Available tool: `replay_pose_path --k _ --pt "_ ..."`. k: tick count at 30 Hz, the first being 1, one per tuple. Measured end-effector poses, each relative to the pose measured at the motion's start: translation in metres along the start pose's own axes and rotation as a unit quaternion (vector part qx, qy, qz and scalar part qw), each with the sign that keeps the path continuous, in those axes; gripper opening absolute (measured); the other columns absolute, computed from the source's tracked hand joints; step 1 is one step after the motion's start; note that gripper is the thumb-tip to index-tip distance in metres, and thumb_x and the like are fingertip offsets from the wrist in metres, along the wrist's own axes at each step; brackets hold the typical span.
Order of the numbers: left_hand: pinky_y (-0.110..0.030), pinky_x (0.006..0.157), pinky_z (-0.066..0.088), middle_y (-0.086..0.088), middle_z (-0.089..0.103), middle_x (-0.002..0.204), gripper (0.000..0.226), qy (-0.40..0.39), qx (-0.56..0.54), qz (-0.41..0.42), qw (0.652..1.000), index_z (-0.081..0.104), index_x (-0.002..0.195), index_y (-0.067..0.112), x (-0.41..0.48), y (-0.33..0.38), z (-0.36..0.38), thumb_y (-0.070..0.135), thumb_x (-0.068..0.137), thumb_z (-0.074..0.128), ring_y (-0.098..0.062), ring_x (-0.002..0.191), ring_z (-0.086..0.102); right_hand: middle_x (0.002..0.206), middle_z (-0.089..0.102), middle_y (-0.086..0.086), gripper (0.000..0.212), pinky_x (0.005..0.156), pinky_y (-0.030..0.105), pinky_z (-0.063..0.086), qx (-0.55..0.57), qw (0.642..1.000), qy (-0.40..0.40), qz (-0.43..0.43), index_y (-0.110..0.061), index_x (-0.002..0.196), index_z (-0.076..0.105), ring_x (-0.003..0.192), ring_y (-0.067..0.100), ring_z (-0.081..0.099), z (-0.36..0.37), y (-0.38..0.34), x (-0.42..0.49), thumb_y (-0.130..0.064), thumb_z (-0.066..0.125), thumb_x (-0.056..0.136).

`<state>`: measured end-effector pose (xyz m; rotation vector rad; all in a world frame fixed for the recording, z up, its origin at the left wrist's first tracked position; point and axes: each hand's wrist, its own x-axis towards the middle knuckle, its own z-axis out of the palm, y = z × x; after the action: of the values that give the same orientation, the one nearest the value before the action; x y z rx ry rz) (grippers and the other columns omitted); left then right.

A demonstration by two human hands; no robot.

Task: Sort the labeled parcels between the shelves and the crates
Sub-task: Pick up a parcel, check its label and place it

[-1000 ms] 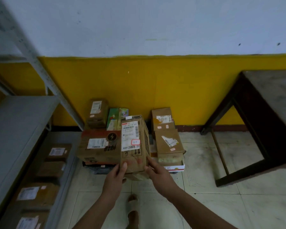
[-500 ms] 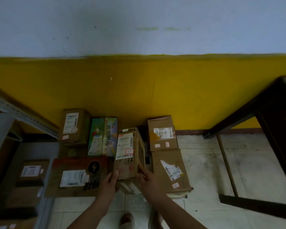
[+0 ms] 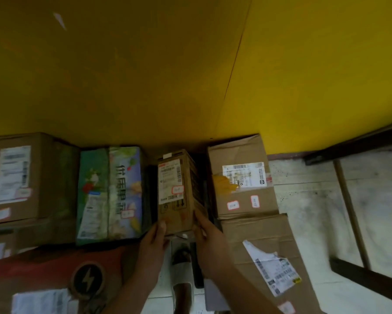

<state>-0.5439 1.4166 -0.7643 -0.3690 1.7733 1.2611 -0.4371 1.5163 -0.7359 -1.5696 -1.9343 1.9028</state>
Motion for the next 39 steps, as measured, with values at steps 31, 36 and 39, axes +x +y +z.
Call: replay_pose_path --k 31,36,39 --pt "-0.043 0.098 0.052 0.003 0.069 0.121 0.033 -0.063 0.095 -0.024 0.993 0.059 0.128 0.033 0.042 -0.048 0.004 0.027 0.097 0.048 -0.019 0.113 0.065 0.138 0.057 -0.001 0.059 0.107 0.017 0.043 -0.134 0.985 0.099 0.05 -0.019 0.155 0.03 0.116 0.008 0.059 0.054 0.049 -0.008 -0.005 0.047 0.1" --pt "-0.025 0.08 0.051 0.003 0.07 0.116 0.035 -0.069 0.111 -0.014 0.991 0.059 0.127 0.029 0.049 -0.039 0.01 0.011 0.103 0.04 -0.012 0.105 0.066 0.133 0.06 -0.001 0.063 0.083 -0.002 0.039 -0.115 0.987 0.099 0.052 -0.018 0.157 0.026 0.101 0.004 0.058 0.054 0.049 -0.003 -0.002 0.046 0.099" --pt "-0.024 0.081 0.051 0.0 0.07 0.119 0.036 -0.075 0.124 -0.006 0.989 0.058 0.131 0.024 0.05 -0.037 0.017 0.012 0.104 0.039 -0.011 0.105 0.066 0.141 0.057 -0.002 0.062 0.103 0.018 0.046 -0.109 0.987 0.111 0.033 -0.021 0.155 0.031 0.118 0.007 0.059 0.048 0.05 0.001 -0.005 0.05 0.098"
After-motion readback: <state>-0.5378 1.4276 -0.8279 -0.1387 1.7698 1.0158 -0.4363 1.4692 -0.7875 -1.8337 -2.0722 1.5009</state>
